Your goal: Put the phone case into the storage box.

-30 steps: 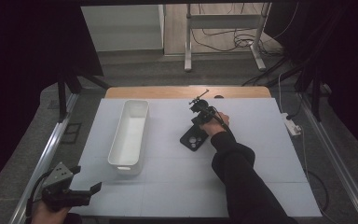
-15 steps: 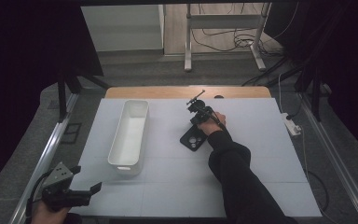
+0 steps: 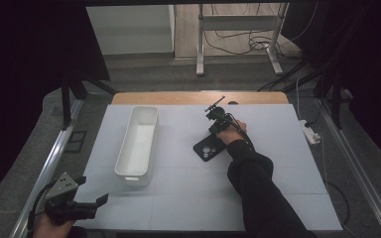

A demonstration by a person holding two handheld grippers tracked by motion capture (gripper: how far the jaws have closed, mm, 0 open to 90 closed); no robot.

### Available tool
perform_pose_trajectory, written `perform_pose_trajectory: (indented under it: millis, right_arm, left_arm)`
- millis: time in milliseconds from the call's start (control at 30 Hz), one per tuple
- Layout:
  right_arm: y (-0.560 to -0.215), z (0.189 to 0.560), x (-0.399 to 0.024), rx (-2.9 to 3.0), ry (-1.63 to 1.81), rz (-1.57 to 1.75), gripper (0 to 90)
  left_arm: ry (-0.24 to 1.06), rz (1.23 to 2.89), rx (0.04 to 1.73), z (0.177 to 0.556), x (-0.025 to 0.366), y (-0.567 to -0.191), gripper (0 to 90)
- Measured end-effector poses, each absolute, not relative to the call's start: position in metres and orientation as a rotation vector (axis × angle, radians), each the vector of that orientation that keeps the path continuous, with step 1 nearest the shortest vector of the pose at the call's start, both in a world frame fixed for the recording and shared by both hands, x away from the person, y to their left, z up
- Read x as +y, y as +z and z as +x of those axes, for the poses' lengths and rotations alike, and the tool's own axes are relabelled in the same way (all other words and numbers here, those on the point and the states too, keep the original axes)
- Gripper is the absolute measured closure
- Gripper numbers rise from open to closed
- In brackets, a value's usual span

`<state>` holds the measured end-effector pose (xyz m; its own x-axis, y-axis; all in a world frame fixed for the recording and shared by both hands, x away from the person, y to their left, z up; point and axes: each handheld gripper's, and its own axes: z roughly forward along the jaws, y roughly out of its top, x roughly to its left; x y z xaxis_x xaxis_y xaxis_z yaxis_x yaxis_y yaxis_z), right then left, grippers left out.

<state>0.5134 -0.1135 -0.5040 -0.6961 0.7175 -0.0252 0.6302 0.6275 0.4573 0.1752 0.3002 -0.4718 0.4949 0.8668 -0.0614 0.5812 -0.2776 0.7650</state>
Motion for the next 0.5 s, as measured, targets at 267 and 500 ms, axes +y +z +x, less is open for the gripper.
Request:
perform_pose_trajectory:
  millis: [267,500]
  right_arm:
    - [-0.503,0.508,-0.133,2.632,0.604,1.14,89.2]
    - [-0.503,0.505,-0.152,2.621,0.597,1.18,89.2]
  left_arm:
    - [0.481,1.986,1.19,0.175,0.3,-0.472,2.6]
    - [0.48,1.987,1.191,0.176,0.3,-0.472,2.6]
